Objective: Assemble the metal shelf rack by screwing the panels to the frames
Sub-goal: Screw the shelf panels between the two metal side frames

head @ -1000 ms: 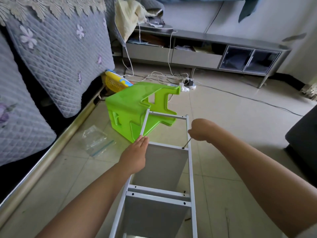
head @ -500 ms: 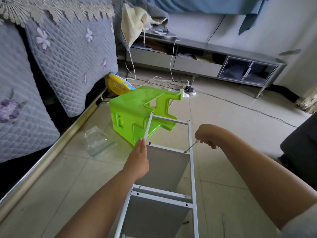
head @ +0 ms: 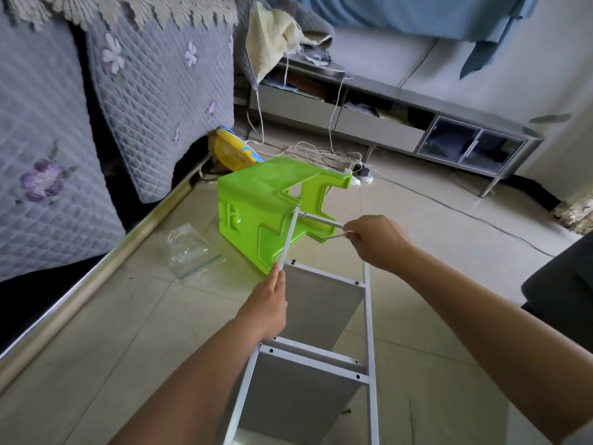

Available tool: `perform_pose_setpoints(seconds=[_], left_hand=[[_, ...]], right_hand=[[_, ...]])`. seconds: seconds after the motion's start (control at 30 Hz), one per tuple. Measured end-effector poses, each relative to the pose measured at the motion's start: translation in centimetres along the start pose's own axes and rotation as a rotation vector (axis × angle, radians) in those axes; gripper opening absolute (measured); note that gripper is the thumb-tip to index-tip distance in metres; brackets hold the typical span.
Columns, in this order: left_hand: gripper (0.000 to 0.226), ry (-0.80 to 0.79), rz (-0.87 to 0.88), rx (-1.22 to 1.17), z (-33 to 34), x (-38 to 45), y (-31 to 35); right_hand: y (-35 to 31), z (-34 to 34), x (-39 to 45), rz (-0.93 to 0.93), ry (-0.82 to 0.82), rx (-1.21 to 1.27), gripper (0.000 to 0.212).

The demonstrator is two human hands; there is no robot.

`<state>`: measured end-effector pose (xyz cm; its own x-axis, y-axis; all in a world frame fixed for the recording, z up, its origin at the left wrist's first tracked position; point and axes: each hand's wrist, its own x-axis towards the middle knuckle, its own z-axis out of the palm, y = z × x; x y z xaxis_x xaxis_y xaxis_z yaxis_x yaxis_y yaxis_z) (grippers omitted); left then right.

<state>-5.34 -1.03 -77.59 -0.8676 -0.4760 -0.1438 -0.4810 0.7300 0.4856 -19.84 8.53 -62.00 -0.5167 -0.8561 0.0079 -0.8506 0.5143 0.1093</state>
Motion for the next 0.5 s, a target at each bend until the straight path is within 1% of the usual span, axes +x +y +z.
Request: perform_pose_setpoints(seconds=[0.07, 0.17, 0.5], left_hand=[[0.059, 0.003, -0.007, -0.004, 0.0, -0.2, 0.0], [0.059, 0.015, -0.014, -0.027, 0.1, -0.3, 0.0], [0.062, 0.016, -0.013, -0.107, 0.1, -0.7, 0.0]], right_hand=[[-1.5, 1.1, 0.0, -0.124, 0.000, 0.057, 0.030], [-2.6, 2.2, 0.3, -0.199, 0.024, 0.108, 0.030], [-2.3, 3.0, 1.8, -0.185, -0.044, 0.081, 0.030]])
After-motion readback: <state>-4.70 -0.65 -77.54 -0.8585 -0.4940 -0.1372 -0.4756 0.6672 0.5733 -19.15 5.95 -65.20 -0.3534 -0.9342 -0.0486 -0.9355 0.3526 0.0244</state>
